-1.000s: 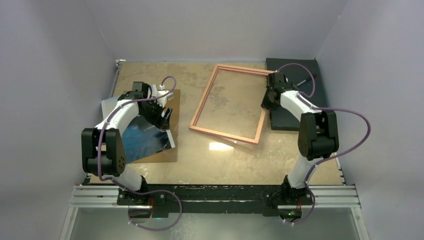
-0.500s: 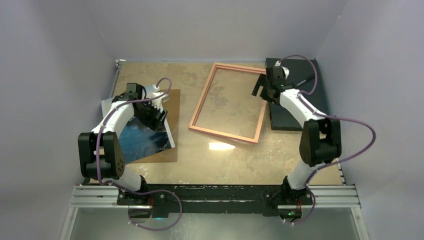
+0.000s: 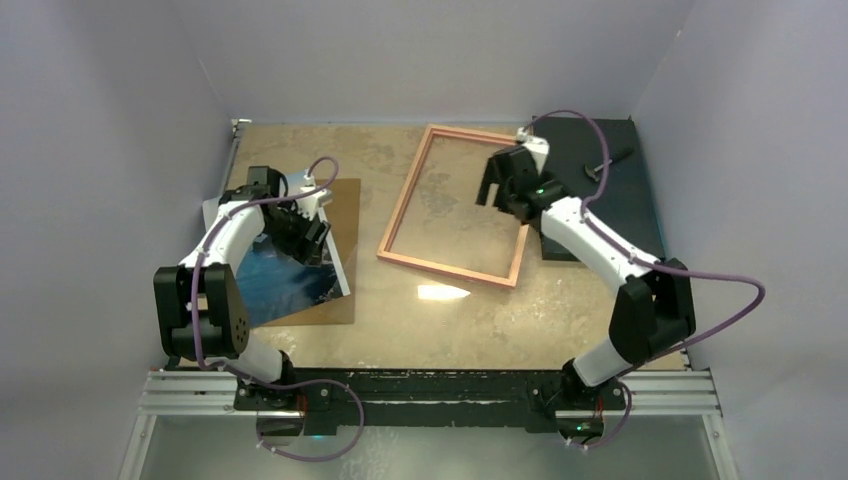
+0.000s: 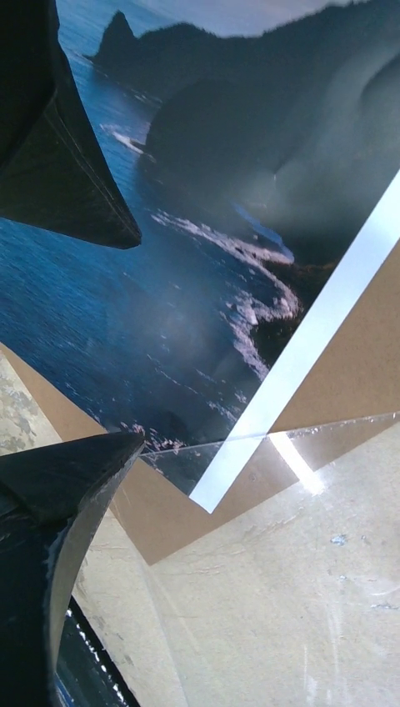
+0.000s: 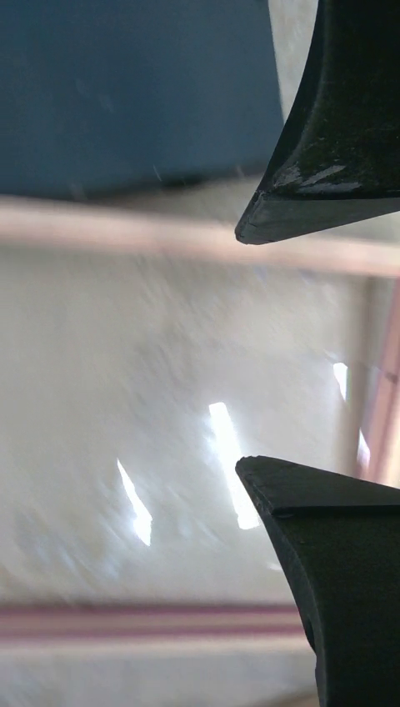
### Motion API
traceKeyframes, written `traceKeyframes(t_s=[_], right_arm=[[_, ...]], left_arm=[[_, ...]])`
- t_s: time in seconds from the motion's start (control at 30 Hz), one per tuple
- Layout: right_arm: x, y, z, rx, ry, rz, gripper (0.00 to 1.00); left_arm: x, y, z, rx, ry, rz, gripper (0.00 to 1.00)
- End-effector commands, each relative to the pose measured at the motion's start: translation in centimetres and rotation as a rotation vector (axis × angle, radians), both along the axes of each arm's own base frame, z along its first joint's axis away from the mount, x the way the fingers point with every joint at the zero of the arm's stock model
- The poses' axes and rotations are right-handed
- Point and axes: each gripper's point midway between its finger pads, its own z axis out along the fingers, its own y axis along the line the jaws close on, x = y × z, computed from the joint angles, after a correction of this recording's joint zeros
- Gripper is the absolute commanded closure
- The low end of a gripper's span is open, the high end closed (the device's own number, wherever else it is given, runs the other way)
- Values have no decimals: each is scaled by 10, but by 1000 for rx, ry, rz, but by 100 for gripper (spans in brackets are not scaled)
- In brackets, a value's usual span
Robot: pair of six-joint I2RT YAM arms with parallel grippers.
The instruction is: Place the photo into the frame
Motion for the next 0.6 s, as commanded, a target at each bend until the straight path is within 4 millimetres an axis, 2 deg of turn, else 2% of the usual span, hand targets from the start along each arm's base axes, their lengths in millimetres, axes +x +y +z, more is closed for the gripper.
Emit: traceKeyframes(t_s=[0.0, 0.07, 0.13, 0.2, 0.23, 0.3, 0.4, 0.57], right_arm=[[-56, 84, 25, -7, -42, 162, 1], [-87, 132, 14, 12, -33, 273, 1], [-118, 177, -7, -4, 8, 378, 2], [-152, 210, -28, -33, 67, 458, 2], [-166, 220, -38, -51, 89, 490, 1], [-194, 231, -58, -63, 131, 545, 1], [-222, 230, -80, -18, 194, 580, 1], [-248, 203, -83, 83, 224, 558, 1]], left_arm=[[19, 13, 30, 14, -90, 25, 20], [20, 17, 33, 27, -103, 20, 20], [18, 20, 35, 38, -102, 8, 20], [14, 22, 37, 30, -92, 10, 20], [11, 22, 37, 20, -84, 13, 20], [5, 21, 33, 5, -60, 17, 20], [-6, 13, 24, -37, -5, 3, 20], [-21, -10, 7, -137, 75, -75, 27]])
